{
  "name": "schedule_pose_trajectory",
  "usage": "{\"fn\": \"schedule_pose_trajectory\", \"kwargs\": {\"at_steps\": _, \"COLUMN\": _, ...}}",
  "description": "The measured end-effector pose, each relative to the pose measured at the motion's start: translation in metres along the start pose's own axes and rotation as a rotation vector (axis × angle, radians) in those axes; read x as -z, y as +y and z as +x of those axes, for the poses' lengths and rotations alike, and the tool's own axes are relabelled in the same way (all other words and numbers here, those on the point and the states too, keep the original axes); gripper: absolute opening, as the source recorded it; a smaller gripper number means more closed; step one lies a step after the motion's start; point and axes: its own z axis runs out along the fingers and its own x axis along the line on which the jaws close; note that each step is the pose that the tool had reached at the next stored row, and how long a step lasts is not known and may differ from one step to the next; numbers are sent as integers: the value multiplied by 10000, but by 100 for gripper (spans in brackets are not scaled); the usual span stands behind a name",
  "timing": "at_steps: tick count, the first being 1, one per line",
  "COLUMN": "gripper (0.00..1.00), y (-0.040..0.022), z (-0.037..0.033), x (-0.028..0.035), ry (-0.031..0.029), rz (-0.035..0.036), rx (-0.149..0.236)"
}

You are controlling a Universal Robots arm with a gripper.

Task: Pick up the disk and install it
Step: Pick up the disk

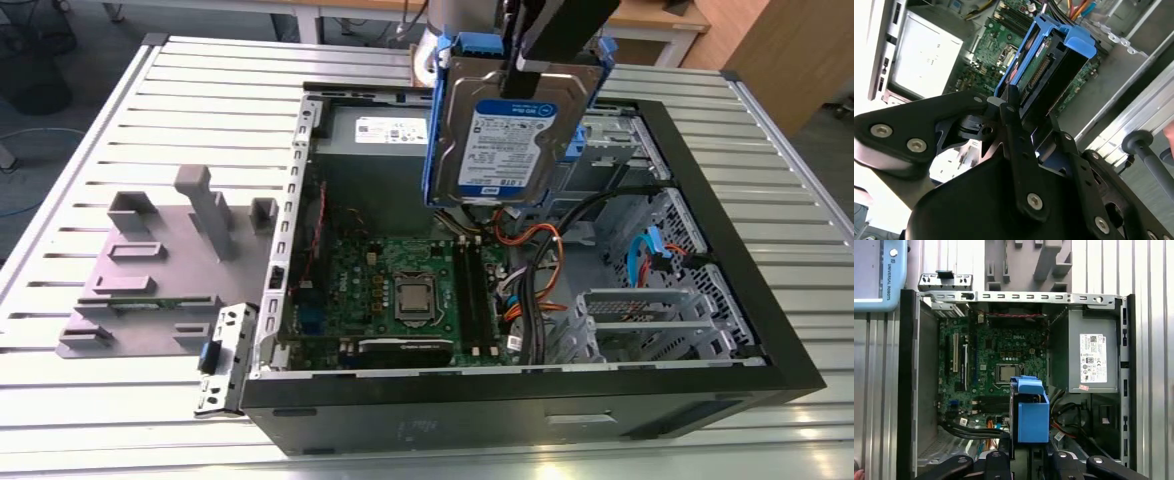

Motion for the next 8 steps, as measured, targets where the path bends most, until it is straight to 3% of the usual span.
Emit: {"fn": "schedule_pose_trajectory", "kwargs": {"at_steps": 8, "gripper": 35, "y": -1, "z": 276, "x": 11, "ry": 1, "rz": 0, "rx": -1}}
